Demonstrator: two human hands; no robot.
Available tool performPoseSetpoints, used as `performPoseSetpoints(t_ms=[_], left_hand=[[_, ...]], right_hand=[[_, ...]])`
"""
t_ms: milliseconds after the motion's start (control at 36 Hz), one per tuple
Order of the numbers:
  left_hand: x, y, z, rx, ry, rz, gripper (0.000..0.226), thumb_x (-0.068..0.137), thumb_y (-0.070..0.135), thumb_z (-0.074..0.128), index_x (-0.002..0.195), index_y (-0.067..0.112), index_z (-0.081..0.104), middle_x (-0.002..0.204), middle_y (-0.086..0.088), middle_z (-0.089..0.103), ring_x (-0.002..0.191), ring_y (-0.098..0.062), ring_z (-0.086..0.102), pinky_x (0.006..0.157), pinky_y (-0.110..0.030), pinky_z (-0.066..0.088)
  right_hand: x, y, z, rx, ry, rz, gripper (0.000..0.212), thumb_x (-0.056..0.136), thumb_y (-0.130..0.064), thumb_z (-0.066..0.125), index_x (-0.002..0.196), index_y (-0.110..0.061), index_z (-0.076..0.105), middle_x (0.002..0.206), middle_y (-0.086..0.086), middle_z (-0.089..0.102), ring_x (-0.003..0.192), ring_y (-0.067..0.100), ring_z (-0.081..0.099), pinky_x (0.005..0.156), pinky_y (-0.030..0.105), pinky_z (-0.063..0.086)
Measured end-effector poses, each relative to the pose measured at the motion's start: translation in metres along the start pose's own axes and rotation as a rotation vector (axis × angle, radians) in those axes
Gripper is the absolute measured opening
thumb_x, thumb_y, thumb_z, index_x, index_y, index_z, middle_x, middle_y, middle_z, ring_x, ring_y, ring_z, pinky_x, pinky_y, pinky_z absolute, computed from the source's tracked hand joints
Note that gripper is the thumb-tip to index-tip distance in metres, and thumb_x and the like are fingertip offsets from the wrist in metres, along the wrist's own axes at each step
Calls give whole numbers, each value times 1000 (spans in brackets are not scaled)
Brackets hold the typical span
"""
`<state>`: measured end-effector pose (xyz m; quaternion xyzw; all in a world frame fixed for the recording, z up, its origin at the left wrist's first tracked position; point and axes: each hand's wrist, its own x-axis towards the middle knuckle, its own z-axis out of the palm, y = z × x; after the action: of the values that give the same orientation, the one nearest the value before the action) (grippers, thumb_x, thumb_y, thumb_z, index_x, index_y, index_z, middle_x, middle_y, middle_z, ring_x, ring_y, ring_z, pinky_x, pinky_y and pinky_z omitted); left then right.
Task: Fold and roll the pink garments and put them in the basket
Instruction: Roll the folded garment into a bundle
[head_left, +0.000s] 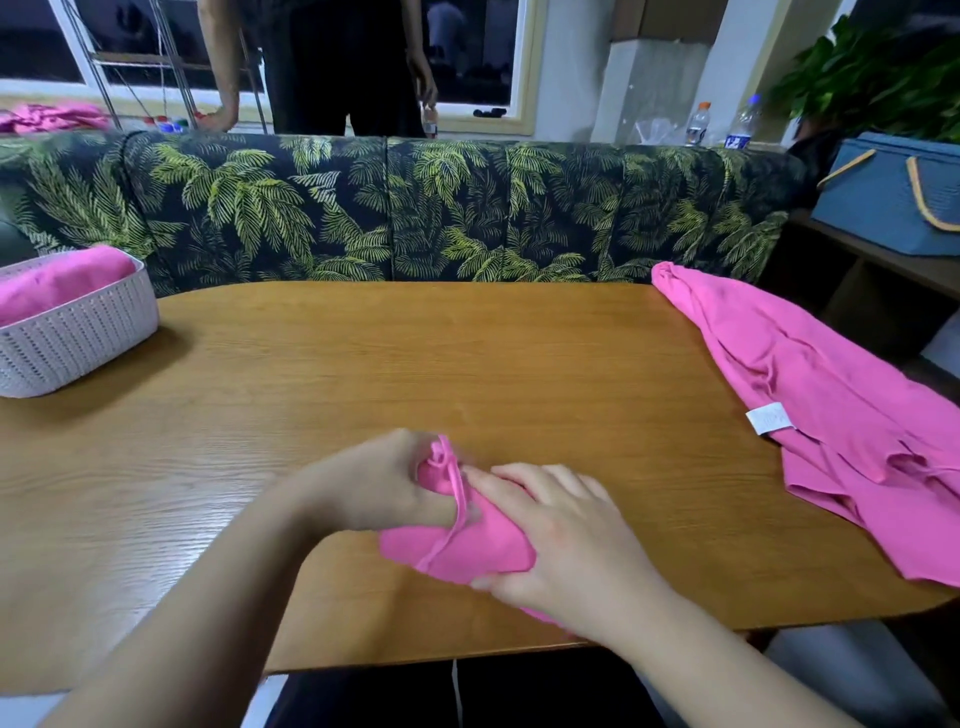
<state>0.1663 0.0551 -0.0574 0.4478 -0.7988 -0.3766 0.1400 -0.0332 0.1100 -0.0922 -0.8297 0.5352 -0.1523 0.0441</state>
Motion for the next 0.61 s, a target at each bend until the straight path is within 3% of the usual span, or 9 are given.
performPoseSetpoints(t_ms=[28,83,139,222,333,444,556,611], left_hand=[[-1,-2,-2,7,-29,-25,55,61,58,63,100,19,68,88,0,71,79,-16,66,75,-39,55],[-2,-5,-7,-7,-59,-71,64,57,56,60,94,4,66,71,-2,60,64,-14,53,63,-38,44],[0,-9,-9,-80,-63,-130,61,55,51,60,82,-4,65,66,-1,50,63,-14,43,61,-34,33],[7,-11,-7,-184,-28,-255,29,63,40,66,63,12,72,58,5,56,62,-12,48,59,-26,37],[8,3,-1,101,-52,-142,34,88,45,58,62,25,66,59,10,58,58,-8,52,57,-22,41],[3,6,7,224,-14,29,25,94,36,54,87,24,74,80,9,70,74,-13,63,74,-40,52],[-6,7,21,149,160,186,29,80,49,54,93,31,73,92,21,69,92,-3,61,86,-35,48],[-12,5,28,140,298,211,34,72,62,53,92,39,68,98,31,62,102,5,52,96,-34,38]], right_hand=[[-1,2,1,-2,-17,-6,89,62,-78,45,142,-41,30,129,-12,54,116,15,54,97,41,46],[-4,4,-1,24,-78,11,102,61,-77,53,149,-35,21,145,-12,38,133,13,37,113,38,26],[-7,5,-4,32,-135,31,110,60,-74,63,149,-26,21,150,-13,29,139,10,26,115,30,16],[-8,1,0,-31,-67,-15,101,53,-71,72,135,-20,43,134,-7,47,125,17,45,106,32,33],[-6,-8,3,-21,-83,35,97,59,-70,71,136,-21,39,133,-9,44,125,14,39,106,29,29],[-5,-16,6,-59,-73,95,95,64,-73,67,135,-19,37,131,-5,44,123,17,40,104,32,31],[0,-21,6,-85,-75,148,87,67,-76,62,128,-19,36,127,-3,45,120,19,41,101,33,34],[5,-21,5,-56,-78,207,81,66,-76,61,119,-20,39,122,-2,49,116,21,45,95,34,38]])
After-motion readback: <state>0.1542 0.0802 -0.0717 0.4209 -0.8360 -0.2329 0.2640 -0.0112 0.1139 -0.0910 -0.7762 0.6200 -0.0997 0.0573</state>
